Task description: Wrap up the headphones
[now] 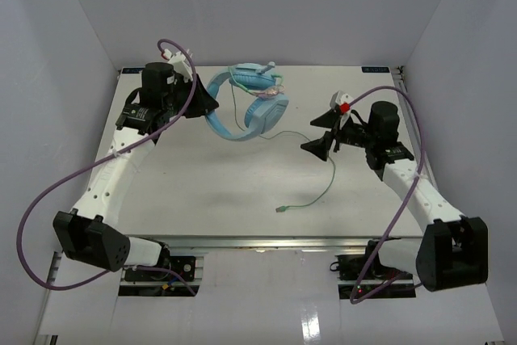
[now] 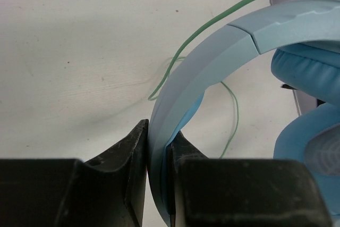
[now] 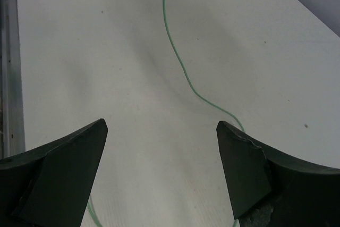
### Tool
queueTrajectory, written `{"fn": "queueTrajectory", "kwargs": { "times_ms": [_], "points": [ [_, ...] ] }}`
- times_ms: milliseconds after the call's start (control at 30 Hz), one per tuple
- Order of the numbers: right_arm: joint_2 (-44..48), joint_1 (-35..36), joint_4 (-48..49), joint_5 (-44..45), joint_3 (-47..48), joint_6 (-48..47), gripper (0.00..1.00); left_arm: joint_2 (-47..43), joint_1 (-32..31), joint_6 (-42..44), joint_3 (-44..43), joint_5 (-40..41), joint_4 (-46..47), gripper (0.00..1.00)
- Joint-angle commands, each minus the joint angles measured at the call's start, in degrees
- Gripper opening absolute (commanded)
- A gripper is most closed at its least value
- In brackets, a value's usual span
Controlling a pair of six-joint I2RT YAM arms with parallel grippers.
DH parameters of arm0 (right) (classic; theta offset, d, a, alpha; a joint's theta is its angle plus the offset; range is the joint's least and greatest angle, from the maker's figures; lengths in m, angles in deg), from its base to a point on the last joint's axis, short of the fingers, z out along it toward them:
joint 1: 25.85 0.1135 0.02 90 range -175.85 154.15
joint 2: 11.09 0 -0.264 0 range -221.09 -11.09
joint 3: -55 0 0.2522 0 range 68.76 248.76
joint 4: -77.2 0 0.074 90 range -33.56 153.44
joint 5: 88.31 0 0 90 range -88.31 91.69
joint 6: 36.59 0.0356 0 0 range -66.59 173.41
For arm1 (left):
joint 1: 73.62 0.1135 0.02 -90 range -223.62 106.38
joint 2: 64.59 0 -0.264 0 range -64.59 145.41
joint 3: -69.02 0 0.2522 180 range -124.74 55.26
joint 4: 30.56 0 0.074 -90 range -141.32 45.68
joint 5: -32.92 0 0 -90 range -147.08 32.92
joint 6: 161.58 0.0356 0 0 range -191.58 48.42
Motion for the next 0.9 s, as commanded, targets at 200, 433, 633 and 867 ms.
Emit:
{"fn": "queueTrajectory", "kwargs": {
  "times_ms": [200,433,633,867],
  "points": [
    [-24.8,13.6,36.1,-2.7,13.7,25.4,0.90,-5.4,-2.6,-7.6,-7.1,1.6,-6.5,0.00],
    [-37.8,17.4,39.5,-0.6,23.6,26.1,0.90,-7.0,-3.3,-10.0,-7.0,1.7,-7.6,0.00],
    [-44.5,21.4,39.3,-4.6,29.8,25.7,0.95,-8.0,-3.4,-11.1,-6.5,0.4,-7.6,0.00],
    [-50.7,25.0,39.3,-7.4,32.5,27.3,0.80,-9.4,-3.4,-11.9,-6.9,-0.4,-7.7,0.00]
  ]
}}
